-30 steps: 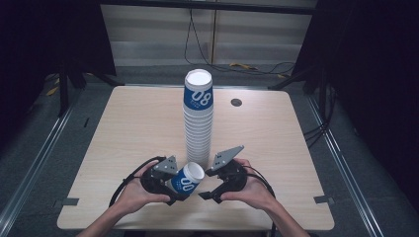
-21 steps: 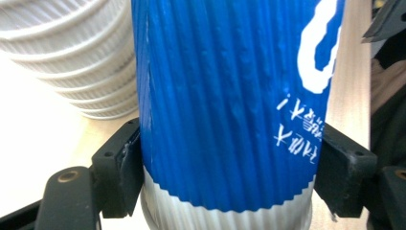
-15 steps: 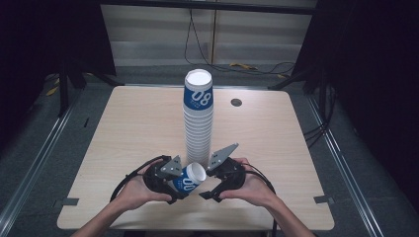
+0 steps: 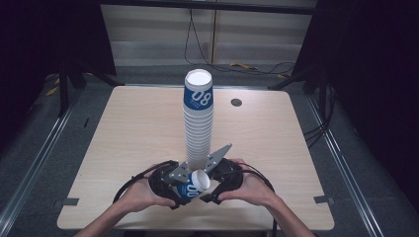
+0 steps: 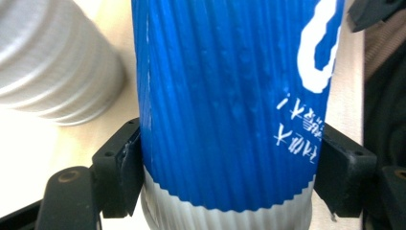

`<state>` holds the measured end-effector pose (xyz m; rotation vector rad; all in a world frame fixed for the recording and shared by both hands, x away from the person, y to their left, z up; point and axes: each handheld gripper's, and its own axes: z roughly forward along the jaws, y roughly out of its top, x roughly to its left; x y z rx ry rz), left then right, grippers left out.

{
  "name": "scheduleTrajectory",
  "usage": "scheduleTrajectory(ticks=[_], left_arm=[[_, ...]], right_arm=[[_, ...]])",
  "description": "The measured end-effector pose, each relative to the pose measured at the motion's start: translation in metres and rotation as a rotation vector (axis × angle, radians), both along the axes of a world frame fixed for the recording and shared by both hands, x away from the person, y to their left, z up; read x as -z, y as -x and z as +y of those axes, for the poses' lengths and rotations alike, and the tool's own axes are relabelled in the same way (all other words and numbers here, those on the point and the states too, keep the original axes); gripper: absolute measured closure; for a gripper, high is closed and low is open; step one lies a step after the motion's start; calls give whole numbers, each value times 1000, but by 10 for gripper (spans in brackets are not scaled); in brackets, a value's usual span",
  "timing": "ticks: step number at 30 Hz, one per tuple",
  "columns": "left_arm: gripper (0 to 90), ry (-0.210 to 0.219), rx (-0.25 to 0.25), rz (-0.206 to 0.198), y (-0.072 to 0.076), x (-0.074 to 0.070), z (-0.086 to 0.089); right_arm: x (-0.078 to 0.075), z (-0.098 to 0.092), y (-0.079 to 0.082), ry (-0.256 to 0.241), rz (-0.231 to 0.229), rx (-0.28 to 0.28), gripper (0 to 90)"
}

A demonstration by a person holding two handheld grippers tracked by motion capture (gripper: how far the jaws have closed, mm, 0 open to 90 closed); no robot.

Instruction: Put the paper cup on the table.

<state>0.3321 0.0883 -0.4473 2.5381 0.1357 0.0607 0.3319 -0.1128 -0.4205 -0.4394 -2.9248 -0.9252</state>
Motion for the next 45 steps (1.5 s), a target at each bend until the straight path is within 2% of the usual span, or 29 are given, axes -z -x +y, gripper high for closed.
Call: scheduleTrajectory(ticks=[1, 6, 8, 13, 14, 19, 23, 27, 29, 30, 35, 36, 38, 40, 41, 45], left_arm=[[230, 4, -11, 2, 2, 0, -1], [230, -14, 24, 7, 7, 1, -6], [231, -18, 37, 5, 7, 1, -8], [231, -18, 48, -7, 11, 3, -14], [231, -20, 55, 2, 11, 3, -14], [231, -19, 67, -7, 12, 3, -16], [229, -13, 76, -16, 13, 1, -15], [221, 10, 71, -22, 14, -1, -12], [218, 17, 72, -34, 13, -2, -11], [216, 37, 62, -48, 14, -2, -10], [208, 56, 72, -54, 12, -3, -7], [207, 79, 58, -51, 13, -3, -7], [206, 75, 54, -54, 12, -4, -7], [198, 101, 34, -46, 12, -5, -6], [192, 110, 41, -64, 12, -5, -5], [189, 120, 32, -62, 12, -6, -3]], right_arm=[[0, 0, 0, 0, 0, 0, 215], [1, 5, 2, 25, 11, -26, 193], [1, 6, 3, 29, 9, -35, 213], [1, 7, 3, 8, 10, -63, 229], [1, 7, 4, 7, 9, -64, 235], [1, 7, 5, 19, 17, -66, 251], [0, 5, 3, -9, 11, -72, 285], [-3, 2, 5, -28, 7, -69, 293], [-4, 1, 6, -35, -3, -67, 294], [-4, 1, 6, -37, -2, -63, 295], [-4, -2, 5, -45, -2, -62, 297], [-4, -3, 5, -49, -6, -65, 297], [-5, -3, 5, -51, -3, -60, 298], [-5, -4, 5, -50, -7, -49, 298], [-5, -5, 4, -56, -9, -44, 298], [-4, -7, 4, -65, -5, -38, 298]])
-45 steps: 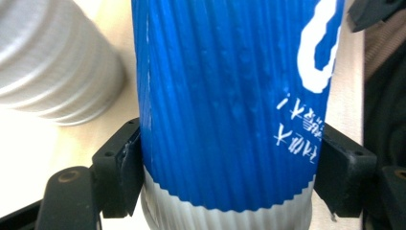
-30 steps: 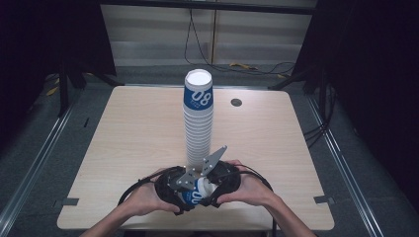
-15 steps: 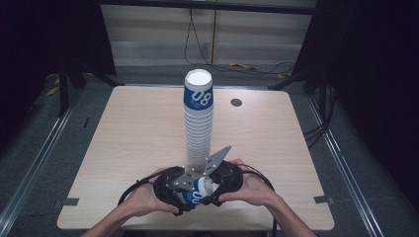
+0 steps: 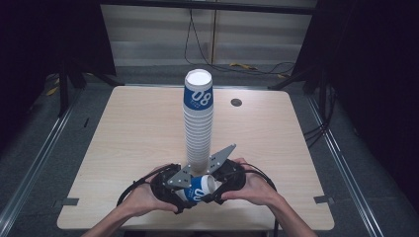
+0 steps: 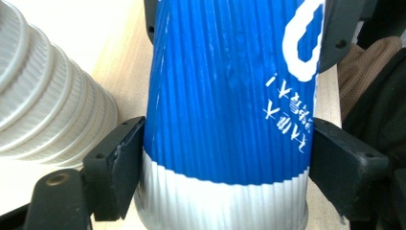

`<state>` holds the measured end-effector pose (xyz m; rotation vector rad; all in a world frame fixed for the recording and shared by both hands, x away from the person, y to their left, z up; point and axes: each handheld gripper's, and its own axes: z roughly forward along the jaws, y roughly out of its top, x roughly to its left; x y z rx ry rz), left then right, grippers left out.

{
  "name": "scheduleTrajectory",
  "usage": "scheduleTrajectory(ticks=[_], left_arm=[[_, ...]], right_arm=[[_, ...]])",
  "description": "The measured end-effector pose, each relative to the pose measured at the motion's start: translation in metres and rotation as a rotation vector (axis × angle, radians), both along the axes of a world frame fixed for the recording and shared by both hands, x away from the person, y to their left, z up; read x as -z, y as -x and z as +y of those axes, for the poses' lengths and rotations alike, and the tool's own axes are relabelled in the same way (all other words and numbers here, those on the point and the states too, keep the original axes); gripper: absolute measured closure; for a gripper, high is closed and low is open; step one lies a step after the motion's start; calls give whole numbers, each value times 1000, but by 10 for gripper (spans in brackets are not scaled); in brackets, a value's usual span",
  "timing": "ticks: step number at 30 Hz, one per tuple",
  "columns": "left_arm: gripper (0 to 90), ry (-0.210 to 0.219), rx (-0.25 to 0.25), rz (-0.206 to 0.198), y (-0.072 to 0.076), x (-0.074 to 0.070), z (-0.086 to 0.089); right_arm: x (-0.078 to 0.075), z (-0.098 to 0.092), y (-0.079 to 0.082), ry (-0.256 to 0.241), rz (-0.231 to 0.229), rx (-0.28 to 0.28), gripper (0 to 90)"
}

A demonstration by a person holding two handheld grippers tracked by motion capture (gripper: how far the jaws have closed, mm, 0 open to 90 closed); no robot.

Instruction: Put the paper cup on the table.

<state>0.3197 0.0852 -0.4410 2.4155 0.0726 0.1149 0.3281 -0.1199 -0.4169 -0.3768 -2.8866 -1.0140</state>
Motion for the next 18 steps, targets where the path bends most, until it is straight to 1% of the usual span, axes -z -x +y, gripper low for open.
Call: scheduleTrajectory(ticks=[1, 2, 3, 4, 5, 6, 7, 8, 9, 10, 11, 12, 13, 14, 15, 16, 17, 18], left_arm=[[189, 17, -4, 8, -1, 0, 0], [190, 25, -12, 7, -1, -1, 1], [192, 51, -21, 8, 1, -2, 2], [192, 51, -21, 8, 1, -2, 2], [194, 71, -29, 2, 1, -1, 3], [194, 76, -32, 6, 1, -1, 3], [192, 110, -51, 12, 0, -1, 5], [193, 110, -51, 12, 0, -1, 5], [193, 123, -56, 20, -1, -2, 5], [194, 152, -68, 26, -3, -3, 7], [194, 156, -71, 37, -3, -5, 8], [197, 156, -71, 37, -3, -5, 8], [210, 172, -65, 51, -4, -6, 10], [217, 194, -72, 60, -4, -8, 12], [216, 204, -74, 52, -5, -10, 14], [216, 222, -73, 28, -6, -18, 20], [215, 222, -73, 28, -6, -18, 20], [215, 280, -85, 26, -8, -25, 27]], right_arm=[[0, 0, 0, 0, 0, 0, 298], [2, -2, 0, -4, -1, 4, 298], [3, -3, 0, 0, 3, 9, 298], [4, -4, 1, -2, 0, 16, 298], [4, -6, 1, -10, 2, 25, 298], [4, -6, 1, -10, 2, 25, 298], [4, -9, 1, -19, -13, 33, 297], [4, -9, 1, -19, -13, 33, 297], [4, -14, 2, -28, -9, 51, 297], [5, -16, 2, -30, -10, 60, 297], [6, -18, 2, -28, -13, 66, 296], [7, -20, 1, -24, -12, 74, 296], [8, -22, 1, -26, -12, 81, 296], [8, -24, 0, -30, -15, 92, 296], [9, -26, 0, -39, -14, 99, 295], [9, -27, 0, -46, -14, 110, 295], [9, -27, 0, -46, -14, 110, 295], [10, -31, -2, -85, -18, 129, 294]])
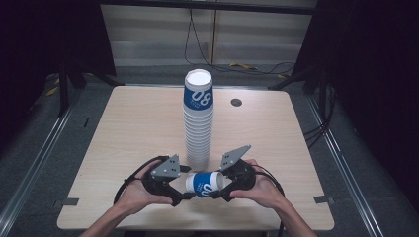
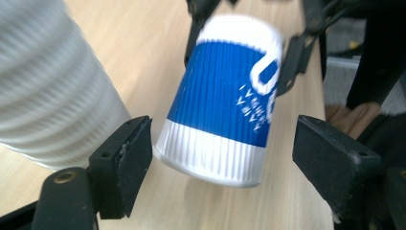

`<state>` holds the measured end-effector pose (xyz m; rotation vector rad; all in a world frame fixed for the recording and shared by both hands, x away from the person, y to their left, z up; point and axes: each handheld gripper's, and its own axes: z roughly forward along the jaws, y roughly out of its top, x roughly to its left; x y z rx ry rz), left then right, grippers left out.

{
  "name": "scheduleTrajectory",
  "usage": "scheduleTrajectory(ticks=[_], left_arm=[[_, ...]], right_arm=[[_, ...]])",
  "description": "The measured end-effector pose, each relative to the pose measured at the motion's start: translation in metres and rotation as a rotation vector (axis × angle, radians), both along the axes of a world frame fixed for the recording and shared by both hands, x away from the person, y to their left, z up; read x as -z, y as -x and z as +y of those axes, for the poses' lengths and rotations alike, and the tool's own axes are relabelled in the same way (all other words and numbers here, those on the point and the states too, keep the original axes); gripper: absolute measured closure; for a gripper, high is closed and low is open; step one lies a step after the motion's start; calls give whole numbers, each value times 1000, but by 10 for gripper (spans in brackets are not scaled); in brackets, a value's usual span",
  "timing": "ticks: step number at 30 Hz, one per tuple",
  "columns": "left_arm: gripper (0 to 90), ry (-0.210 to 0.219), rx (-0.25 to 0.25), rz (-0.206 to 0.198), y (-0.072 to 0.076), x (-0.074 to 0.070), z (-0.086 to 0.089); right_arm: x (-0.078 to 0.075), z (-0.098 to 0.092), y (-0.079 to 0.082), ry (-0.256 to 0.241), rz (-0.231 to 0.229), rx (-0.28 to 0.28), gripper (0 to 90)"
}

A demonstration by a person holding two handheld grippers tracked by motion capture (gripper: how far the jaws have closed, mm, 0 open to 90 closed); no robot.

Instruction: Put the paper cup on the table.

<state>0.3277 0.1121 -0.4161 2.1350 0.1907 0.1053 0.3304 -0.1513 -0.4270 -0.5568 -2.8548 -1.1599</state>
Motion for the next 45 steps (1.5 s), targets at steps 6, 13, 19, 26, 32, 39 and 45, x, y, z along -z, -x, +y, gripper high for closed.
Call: scheduleTrajectory(ticks=[6, 13, 19, 26, 32, 39, 45], left_arm=[[207, 109, -54, -22, -6, -2, 12], [187, 177, -104, 73, -10, 12, 24], [169, 219, -108, 95, -14, 13, 32], [156, 274, -116, 149, -13, 18, 32], [161, 284, -122, 149, -14, 21, 33], [157, 315, -100, 143, -11, 19, 30], [157, 351, -84, 143, -12, 15, 27]], right_arm=[[1, -9, -3, -59, 8, 48, 294], [4, -16, -3, -120, -3, 72, 293], [5, -21, -5, -194, -2, 80, 293], [5, -21, -2, -237, -1, 82, 294], [6, -20, -2, -282, 4, 81, 294], [5, -20, -2, -320, 11, 79, 294], [0, -18, -2, -373, 12, 52, 295]])
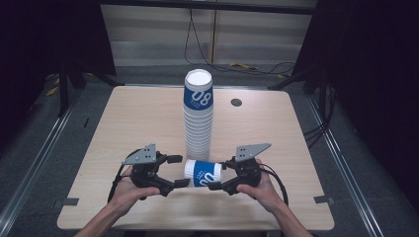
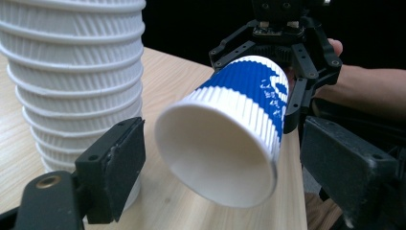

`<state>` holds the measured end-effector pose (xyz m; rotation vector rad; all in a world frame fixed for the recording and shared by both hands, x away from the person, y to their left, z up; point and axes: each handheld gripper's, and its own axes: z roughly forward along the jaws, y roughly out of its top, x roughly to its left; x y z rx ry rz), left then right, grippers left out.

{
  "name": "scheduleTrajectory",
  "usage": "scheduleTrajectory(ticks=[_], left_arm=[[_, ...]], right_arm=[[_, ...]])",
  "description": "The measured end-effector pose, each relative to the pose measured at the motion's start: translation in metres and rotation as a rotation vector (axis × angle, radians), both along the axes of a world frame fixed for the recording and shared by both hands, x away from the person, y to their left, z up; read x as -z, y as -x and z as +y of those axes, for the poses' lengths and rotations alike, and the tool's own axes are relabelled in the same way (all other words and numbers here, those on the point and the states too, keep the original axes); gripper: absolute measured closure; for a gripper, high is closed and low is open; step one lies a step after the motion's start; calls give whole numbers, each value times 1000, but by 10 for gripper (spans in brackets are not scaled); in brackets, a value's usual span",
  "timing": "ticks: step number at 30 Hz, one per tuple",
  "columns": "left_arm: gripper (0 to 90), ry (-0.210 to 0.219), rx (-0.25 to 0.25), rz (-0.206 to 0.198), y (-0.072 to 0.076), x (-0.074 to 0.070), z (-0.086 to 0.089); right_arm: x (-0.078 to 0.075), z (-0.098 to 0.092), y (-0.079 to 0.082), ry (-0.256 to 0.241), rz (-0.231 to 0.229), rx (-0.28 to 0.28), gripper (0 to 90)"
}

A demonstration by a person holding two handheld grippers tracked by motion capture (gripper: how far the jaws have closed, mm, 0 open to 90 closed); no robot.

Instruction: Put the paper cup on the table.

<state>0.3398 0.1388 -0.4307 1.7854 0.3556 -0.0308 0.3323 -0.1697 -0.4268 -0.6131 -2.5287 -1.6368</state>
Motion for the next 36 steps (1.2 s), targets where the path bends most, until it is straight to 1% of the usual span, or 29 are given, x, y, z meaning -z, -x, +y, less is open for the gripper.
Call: scheduleTrajectory(ticks=[4, 5, 7, 9, 14, 15, 16, 18, 19, 21, 22, 23, 24, 25, 26, 27, 28, 30, 31, 33, 35, 36], left_arm=[[156, -5, 2, -10, 0, 0, -3], [156, 3, 15, -7, 1, 0, -4], [156, -8, 13, -7, 1, -1, -5], [135, 1, 15, -3, 0, -1, -4], [117, -7, 36, -10, 1, 1, -8], [117, -11, 24, -11, 2, 1, -8], [95, -13, 18, -10, 2, 2, -9], [92, -11, 32, -6, 1, 3, -9], [87, -5, 31, -10, 1, 4, -9], [62, -14, 33, -20, 2, 3, -10], [67, -11, 36, -22, 3, 3, -11], [100, -11, 56, -23, 3, 4, -12], [115, -11, 56, -23, 3, 4, -12], [122, -16, 65, -22, 2, 5, -12], [122, -17, 69, -15, 2, 6, -12], [120, -20, 65, -22, 2, 7, -13], [121, -41, 59, -41, 2, 7, -12], [124, -44, 59, -43, 2, 7, -12], [124, -26, 71, -38, 2, 7, -12], [124, -24, 68, -35, 2, 7, -12], [122, -16, 64, -41, 1, 6, -12], [121, -12, 65, -34, 1, 7, -12]], right_arm=[[-1, 2, 2, -19, -2, -14, 296], [-1, 2, 2, -19, -2, -14, 296], [-1, 5, 4, -17, -1, -23, 296], [-2, 6, 4, -22, -4, -31, 296], [-3, 8, 5, -38, -7, -37, 297], [-3, 8, 5, -38, -7, -37, 297], [-4, 9, 5, -42, -10, -37, 298], [-4, 9, 5, -48, -11, -36, 298], [-4, 9, 5, -49, -13, -38, 298], [-5, 10, 6, -51, -14, -38, 298], [-5, 10, 6, -54, -14, -39, 298], [-5, 11, 7, -61, -20, -39, 298], [-5, 11, 7, -61, -20, -39, 298], [-6, 11, 7, -71, -30, -33, 298], [-6, 12, 7, -66, -30, -35, 298], [-6, 12, 7, -61, -35, -31, 298], [-5, 12, 7, -64, -30, -31, 298], [-4, 12, 6, -62, -28, -32, 298], [-4, 13, 6, -64, -26, -33, 298], [-4, 12, 6, -66, -26, -34, 298], [-3, 12, 5, -65, -23, -38, 297], [-3, 12, 5, -62, -22, -39, 297]])
